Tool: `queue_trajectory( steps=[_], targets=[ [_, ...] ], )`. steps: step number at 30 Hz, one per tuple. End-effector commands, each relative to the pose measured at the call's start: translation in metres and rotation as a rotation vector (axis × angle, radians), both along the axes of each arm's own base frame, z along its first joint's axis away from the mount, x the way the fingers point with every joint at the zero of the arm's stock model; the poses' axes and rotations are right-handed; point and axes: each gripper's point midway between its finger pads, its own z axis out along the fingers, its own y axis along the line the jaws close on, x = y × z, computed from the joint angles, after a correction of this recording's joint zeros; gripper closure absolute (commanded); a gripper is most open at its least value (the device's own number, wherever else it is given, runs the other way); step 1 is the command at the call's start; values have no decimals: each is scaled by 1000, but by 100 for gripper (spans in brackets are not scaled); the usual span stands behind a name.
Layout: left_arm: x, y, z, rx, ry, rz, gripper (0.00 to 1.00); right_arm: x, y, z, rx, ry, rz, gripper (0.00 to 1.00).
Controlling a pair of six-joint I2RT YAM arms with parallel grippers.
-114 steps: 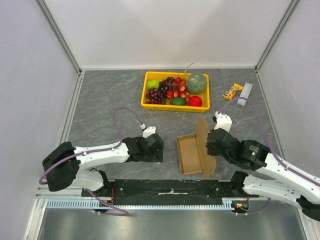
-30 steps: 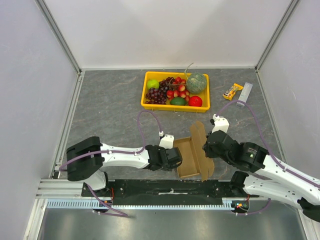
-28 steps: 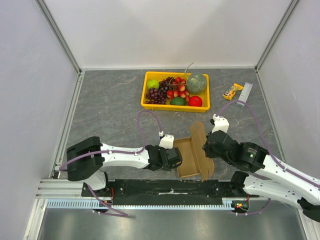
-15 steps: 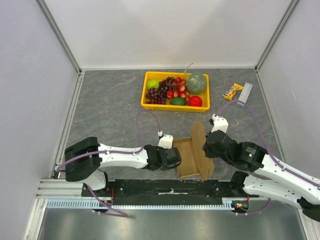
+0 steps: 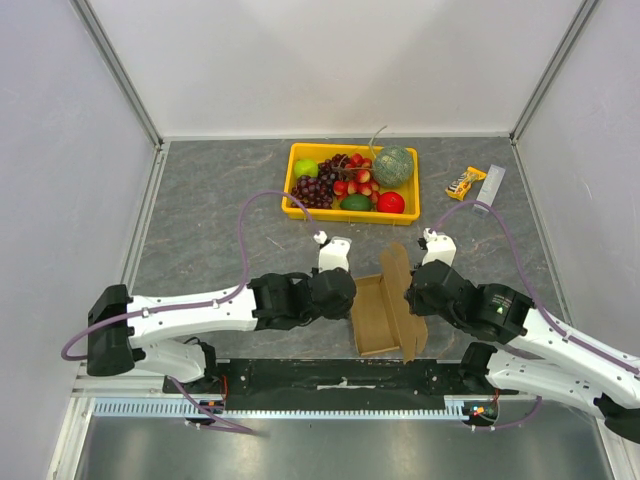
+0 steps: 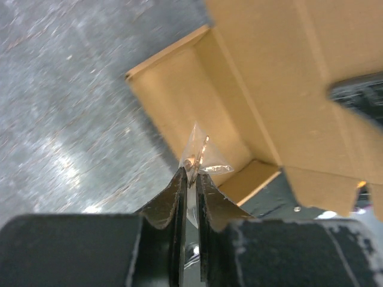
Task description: Fold the paper box
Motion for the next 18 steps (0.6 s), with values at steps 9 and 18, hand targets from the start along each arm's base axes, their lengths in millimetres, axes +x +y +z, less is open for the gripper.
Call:
queue_trajectory(
  steps=[9, 18],
  targets=[
    [11, -56, 19, -84, -60, -89, 46, 3, 5, 12, 34, -40, 25, 99],
    [41, 39, 49, -147, -151, 82, 42, 4, 27, 17, -58, -55, 247, 100]
  ],
)
